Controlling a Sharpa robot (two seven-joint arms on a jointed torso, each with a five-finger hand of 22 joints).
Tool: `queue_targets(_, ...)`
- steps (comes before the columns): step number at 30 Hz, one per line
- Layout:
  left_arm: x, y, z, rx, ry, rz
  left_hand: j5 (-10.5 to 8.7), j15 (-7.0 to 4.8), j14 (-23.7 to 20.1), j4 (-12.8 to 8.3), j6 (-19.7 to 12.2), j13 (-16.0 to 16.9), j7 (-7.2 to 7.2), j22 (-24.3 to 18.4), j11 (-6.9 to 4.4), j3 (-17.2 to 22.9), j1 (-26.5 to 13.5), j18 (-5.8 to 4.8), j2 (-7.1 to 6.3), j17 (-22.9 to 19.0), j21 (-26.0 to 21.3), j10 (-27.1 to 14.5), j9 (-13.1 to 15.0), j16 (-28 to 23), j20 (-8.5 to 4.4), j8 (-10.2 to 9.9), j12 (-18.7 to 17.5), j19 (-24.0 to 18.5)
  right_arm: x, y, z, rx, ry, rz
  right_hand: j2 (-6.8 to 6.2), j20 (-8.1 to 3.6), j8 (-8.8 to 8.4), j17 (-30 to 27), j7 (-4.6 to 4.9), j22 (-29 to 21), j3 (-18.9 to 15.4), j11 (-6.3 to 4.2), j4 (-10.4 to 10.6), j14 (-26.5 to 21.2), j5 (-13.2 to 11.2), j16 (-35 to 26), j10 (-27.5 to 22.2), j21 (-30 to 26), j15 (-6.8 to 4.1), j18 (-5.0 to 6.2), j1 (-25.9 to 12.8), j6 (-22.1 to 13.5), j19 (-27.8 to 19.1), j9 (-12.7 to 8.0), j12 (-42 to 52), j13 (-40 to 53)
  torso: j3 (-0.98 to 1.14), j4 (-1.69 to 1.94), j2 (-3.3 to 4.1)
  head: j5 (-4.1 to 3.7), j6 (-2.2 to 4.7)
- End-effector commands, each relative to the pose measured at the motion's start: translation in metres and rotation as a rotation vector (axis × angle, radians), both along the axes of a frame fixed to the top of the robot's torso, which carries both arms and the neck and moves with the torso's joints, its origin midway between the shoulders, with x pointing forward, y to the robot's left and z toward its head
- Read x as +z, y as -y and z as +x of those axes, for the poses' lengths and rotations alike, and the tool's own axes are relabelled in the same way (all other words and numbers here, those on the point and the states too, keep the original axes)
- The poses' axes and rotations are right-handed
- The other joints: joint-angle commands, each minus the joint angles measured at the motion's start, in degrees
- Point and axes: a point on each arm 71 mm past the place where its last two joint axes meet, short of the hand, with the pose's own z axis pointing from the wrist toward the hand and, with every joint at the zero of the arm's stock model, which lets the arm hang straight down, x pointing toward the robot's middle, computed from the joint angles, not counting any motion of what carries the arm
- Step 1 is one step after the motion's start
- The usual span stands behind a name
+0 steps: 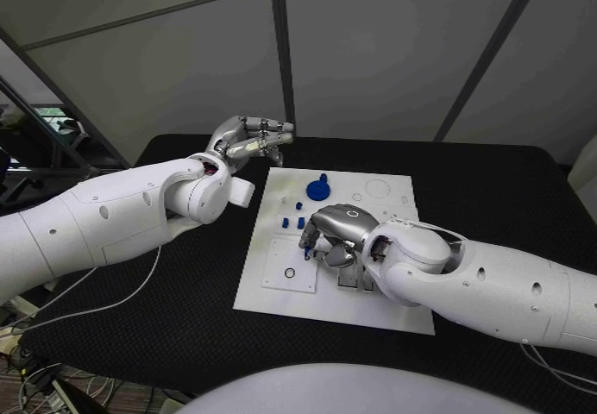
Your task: Assemble the parts on the task board
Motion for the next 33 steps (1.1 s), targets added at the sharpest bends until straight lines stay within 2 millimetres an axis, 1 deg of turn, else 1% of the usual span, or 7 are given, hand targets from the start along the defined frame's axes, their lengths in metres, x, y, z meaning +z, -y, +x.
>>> queue_targets(1,0.0016,0.0019,0.0001,-0.014,0.005,-0.011,0.34,0.16,-0.1,-0.1,-0.1,0.0,0.21,0.0,0.20,-0.2,0.0,0.27,0.47,0.0,-0.2,-0.4,-0.1,-0.1,-0.02,0.2,0.4,-0.1,-0.0014,-0.0014,-0.0005,0.015,-0.001,-0.017,-0.03,0.12,-0.15,0.0,0.01,0.5,-0.4,0.21,-0.1,1.2,-0.3,0.2,0.1,0.3,-0.19,-0.68,-0.4,0.0,0.4,0.1,-0.3,0.0,-0.02,0.02,-0.04,0.01,-0.05)
queue_targets(10,0.0014,0.0016,0.0001,-0.016,0.003,-0.010,0.34,0.16,-0.1,-0.1,-0.1,0.0,0.21,0.0,0.20,-0.2,0.0,0.27,0.47,0.0,-0.2,-0.4,-0.1,-0.1,-0.02,0.2,0.4,-0.1,-0.0048,-0.0019,0.0005,0.011,0.009,-0.039,0.02,0.12,-0.15,-0.1,0.01,0.5,-0.4,0.21,-0.1,1.2,-0.4,0.1,0.1,0.3,-0.19,-0.68,-0.4,0.0,0.4,0.1,-0.3,0.0,-0.03,0.00,-0.05,0.22,-0.17)
queue_targets(13,0.0014,0.0015,0.0000,-0.017,0.001,-0.010,0.35,0.19,-0.1,-0.1,-0.2,0.0,0.23,-0.1,0.23,-0.3,0.0,0.27,0.46,-0.1,-0.3,-0.4,-0.1,-0.1,0.00,0.2,0.4,-0.1,-0.0057,-0.0019,0.0009,0.009,0.008,-0.045,0.02,0.12,-0.15,-0.1,0.01,0.5,-0.4,0.21,-0.1,1.2,-0.4,0.1,0.1,0.3,-0.19,-0.68,-0.4,0.0,0.4,0.1,-0.3,0.0,-0.04,0.05,-0.01,0.01,-0.09)
queue_targets(16,0.0012,0.0012,0.0000,-0.018,0.000,-0.010,0.35,0.19,-0.1,-0.1,-0.2,0.0,0.24,-0.1,0.23,-0.3,0.0,0.27,0.46,-0.1,-0.3,-0.5,-0.1,-0.1,0.01,0.2,0.4,-0.1,-0.0066,-0.0022,0.0009,0.011,0.005,-0.053,0.11,0.13,-0.16,-0.1,0.01,0.4,-0.5,0.21,-0.1,1.2,-0.4,0.2,0.1,0.2,-0.19,-0.66,-0.5,0.0,0.3,0.1,-0.3,0.0,-0.05,0.04,-0.02,-0.02,-0.07)
queue_targets(20,0.0010,0.0010,0.0000,-0.019,-0.003,-0.009,0.35,0.19,-0.1,-0.1,-0.2,0.0,0.24,-0.1,0.23,-0.3,0.0,0.27,0.46,-0.1,-0.3,-0.5,-0.1,-0.1,0.01,0.2,0.4,-0.1,-0.0077,-0.0032,0.0005,0.014,-0.002,-0.063,0.11,0.13,-0.16,-0.1,0.01,0.4,-0.5,0.21,-0.1,1.2,-0.4,0.2,0.1,0.2,-0.19,-0.66,-0.5,0.0,0.3,0.1,-0.3,0.0,-0.01,-0.02,0.00,0.10,-0.21)
queue_targets(29,0.0007,0.0007,0.0001,-0.020,-0.006,-0.008,0.35,0.22,-0.1,0.0,-0.3,0.0,0.26,-0.1,0.25,-0.3,-0.1,0.26,0.48,-0.2,-0.3,-0.5,-0.1,-0.1,0.03,0.2,0.5,-0.1,-0.0097,-0.0035,0.0005,0.016,-0.011,-0.083,0.16,0.13,-0.15,-0.2,0.00,0.4,-0.5,0.21,-0.1,1.2,-0.4,0.1,0.1,0.2,-0.19,-0.65,-0.5,0.0,0.3,0.1,-0.3,0.0,-0.03,0.02,-0.05,0.15,-0.39)
queue_targets(33,0.0006,0.0004,0.0001,-0.019,-0.007,-0.008,0.35,0.22,-0.1,0.0,-0.3,0.0,0.26,-0.1,0.25,-0.3,-0.1,0.26,0.48,-0.2,-0.3,-0.5,-0.1,-0.1,0.03,0.2,0.5,-0.1,-0.0097,-0.0048,0.0002,0.020,-0.009,-0.084,0.15,0.14,-0.19,-0.4,0.02,0.2,-0.6,0.22,-0.1,1.1,-0.5,0.1,0.0,0.1,-0.18,-0.61,-0.6,-0.1,0.2,0.1,-0.4,0.0,-0.01,0.00,-0.02,0.18,-0.43)
